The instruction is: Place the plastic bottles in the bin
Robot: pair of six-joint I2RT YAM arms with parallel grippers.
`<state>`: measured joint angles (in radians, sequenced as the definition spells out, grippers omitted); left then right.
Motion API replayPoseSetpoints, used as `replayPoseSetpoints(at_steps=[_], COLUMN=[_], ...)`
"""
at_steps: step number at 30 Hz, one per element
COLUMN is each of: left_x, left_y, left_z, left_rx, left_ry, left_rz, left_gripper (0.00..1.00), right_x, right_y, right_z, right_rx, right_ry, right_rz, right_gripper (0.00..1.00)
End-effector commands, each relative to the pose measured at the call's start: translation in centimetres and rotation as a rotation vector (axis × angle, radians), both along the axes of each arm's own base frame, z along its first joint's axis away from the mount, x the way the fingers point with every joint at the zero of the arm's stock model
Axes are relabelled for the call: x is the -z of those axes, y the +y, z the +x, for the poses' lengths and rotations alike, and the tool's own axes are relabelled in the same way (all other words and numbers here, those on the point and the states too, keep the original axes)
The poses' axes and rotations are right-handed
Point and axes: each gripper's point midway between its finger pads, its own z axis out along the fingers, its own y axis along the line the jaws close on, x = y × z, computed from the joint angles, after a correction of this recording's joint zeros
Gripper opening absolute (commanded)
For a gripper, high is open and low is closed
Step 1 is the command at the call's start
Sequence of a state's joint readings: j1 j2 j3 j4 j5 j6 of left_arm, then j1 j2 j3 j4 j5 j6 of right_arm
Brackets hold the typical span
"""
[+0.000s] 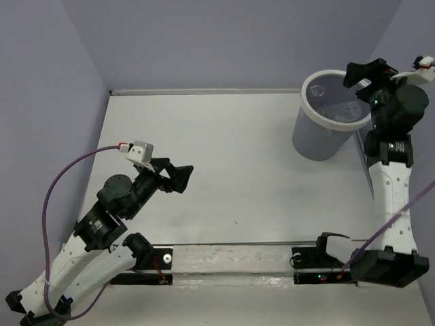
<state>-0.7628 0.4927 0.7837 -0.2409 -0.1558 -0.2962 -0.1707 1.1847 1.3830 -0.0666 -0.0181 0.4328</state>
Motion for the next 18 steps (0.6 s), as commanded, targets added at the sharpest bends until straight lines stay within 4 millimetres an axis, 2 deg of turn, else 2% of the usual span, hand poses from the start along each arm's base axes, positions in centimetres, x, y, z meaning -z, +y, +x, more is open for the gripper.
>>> replayPoseSetpoints(at_steps=[1, 2, 3, 5, 6, 7, 8, 13, 16, 18], left_x=[-1.8, -2.6, -3.3, -5.4, -7.2, -8.2, -9.3, -13.8, -15.0, -15.9], left_y=[0.0, -0.2, -0.1, 0.1, 0.4, 0.6, 0.6, 1.2, 1.0, 0.8], left_z=[0.4, 0.4, 0.3, 0.2, 0.0, -0.1, -0.3, -1.6, -2.1, -2.4], left_rx=[-0.007, -0.002, -0.006, -0.012, -0.013, -0.016, -0.008, 0.016, 0.043, 0.063], left_ry=[-0.051, -0.062, -0.068, -0.102, -0.136, -0.154, -0.179, -0.285, -0.316, -0.322], left_rz=[-0.033, -0.051, -0.068, -0.104, -0.142, -0.16, -0.182, -0.28, -0.304, -0.326], left_gripper=[0.99, 0.99, 0.99, 0.99, 0.99, 0.99, 0.99, 0.99, 0.99, 0.99], right_x=[-5.4, -4.7, -4.3, -3.2, -3.4, -3.1, -2.4, -2.4, -3.3, -3.6], right_y=[8.2, 10.5, 11.9, 14.0, 15.5, 16.1, 16.8, 18.0, 18.3, 18.4], right_z=[-6.7, -8.6, -9.7, -12.4, -14.5, -15.7, -17.7, -22.8, -25.6, -26.5], right_rx=[-0.415, -0.551, -0.629, -0.765, -0.873, -0.91, -0.958, -0.99, -0.964, -0.947], right_ry=[-0.232, -0.233, -0.23, -0.249, -0.28, -0.291, -0.302, -0.343, -0.372, -0.386], right_rz=[0.04, 0.058, 0.067, 0.066, 0.063, 0.061, 0.048, -0.053, -0.109, -0.144], right_gripper=[1.0, 1.0, 1.0, 1.0, 1.0, 1.0, 1.0, 1.0, 1.0, 1.0])
